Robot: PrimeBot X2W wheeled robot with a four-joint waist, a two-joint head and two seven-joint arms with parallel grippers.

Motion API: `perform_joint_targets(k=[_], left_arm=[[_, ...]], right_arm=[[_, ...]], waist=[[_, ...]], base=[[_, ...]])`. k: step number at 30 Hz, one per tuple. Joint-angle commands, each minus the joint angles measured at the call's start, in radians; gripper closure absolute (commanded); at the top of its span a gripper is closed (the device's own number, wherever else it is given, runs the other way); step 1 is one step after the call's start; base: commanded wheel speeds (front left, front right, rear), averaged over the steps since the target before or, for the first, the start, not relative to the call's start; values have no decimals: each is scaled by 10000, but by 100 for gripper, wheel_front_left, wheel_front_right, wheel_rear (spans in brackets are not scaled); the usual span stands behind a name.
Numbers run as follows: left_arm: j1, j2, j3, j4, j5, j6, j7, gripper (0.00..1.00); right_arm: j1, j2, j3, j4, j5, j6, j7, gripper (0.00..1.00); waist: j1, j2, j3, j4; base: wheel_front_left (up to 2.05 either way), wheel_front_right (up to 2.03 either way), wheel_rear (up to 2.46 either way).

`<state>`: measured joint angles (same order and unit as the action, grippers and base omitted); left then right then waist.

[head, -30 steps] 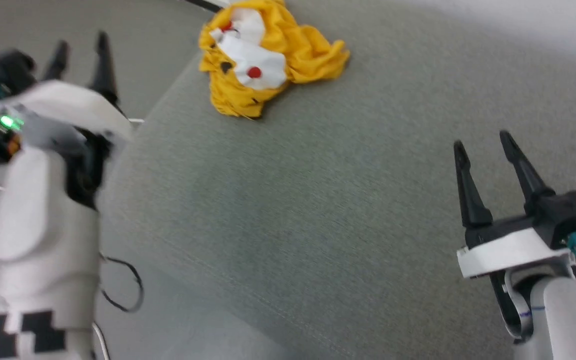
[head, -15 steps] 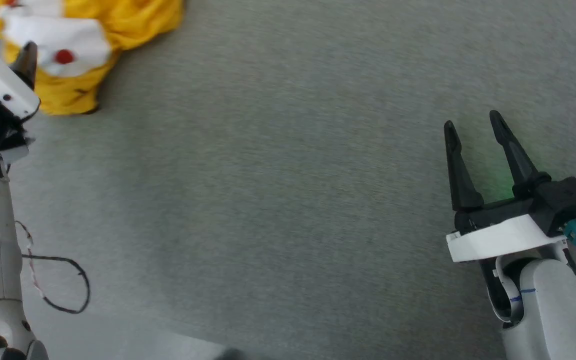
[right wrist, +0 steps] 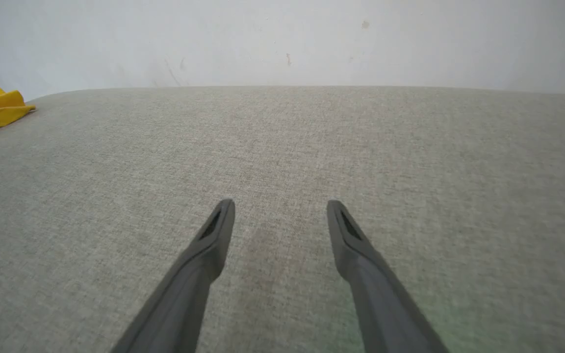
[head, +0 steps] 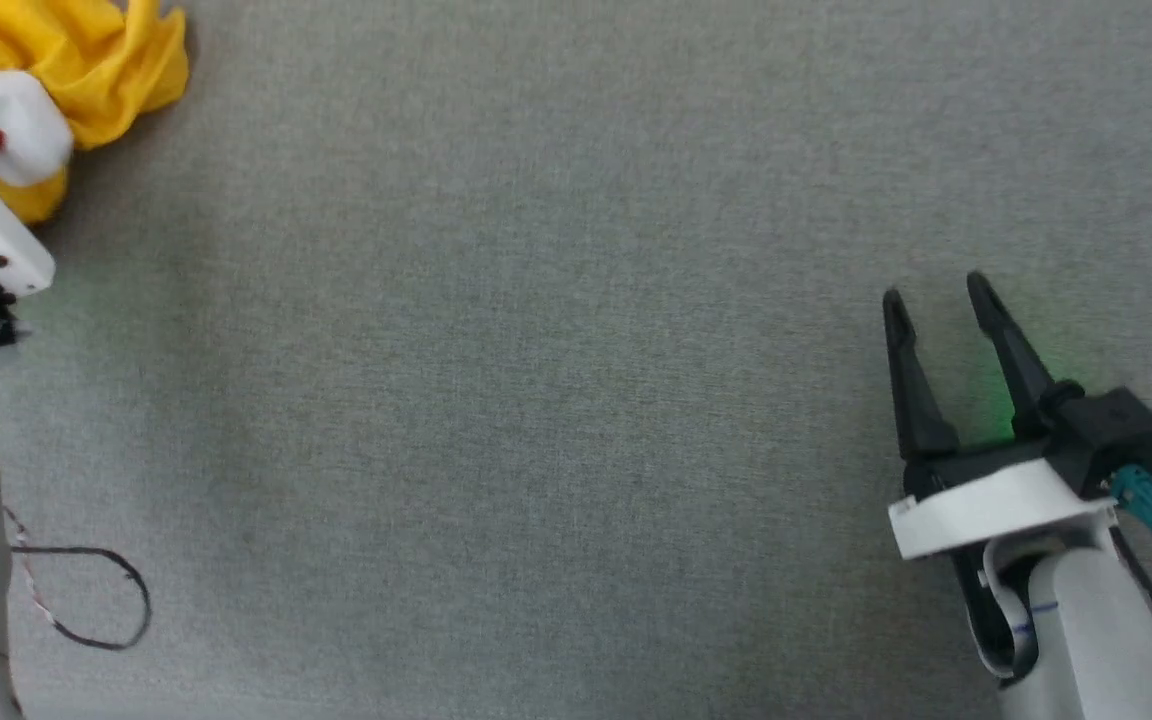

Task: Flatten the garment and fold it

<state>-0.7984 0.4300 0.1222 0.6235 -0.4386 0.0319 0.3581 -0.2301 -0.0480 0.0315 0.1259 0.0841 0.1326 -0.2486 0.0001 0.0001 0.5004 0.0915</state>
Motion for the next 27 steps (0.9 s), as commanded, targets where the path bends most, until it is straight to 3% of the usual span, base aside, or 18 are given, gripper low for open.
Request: perform_joint_targets(k=[1, 6, 11, 22, 27], left_arm=[[59, 176, -113, -136, 349, 69, -792, 100], [-227, 386, -635, -178, 1280, -53, -3340, 100], [-809, 227, -1352, -578, 1886, -275, -4644, 100], [-2256, -1250, -2708, -1476, 2056, -768, -5170, 100], [-2514, -2173, -3467, -1690, 1878, -1116, -5141, 100]], right_arm=[[251, -22, -103, 111, 94, -19, -72, 0], [967, -22, -492, 293, 259, -19, -102, 0], [1598, -22, -854, 267, 393, -19, -113, 0], [2207, -22, -1090, 176, 611, -19, -117, 0], [2250, -22, -1074, 139, 681, -19, -113, 0]], waist=[[-1, -1, -1554, 220], [-1, -1, -3089, 253], [-1, -1, -4115, 93], [-1, -1, -4936, -740], [-1, -1, -5039, -1409]], base=[[0, 0, 0], [0, 0, 0], [0, 0, 0], [0, 0, 0], [0, 0, 0]])
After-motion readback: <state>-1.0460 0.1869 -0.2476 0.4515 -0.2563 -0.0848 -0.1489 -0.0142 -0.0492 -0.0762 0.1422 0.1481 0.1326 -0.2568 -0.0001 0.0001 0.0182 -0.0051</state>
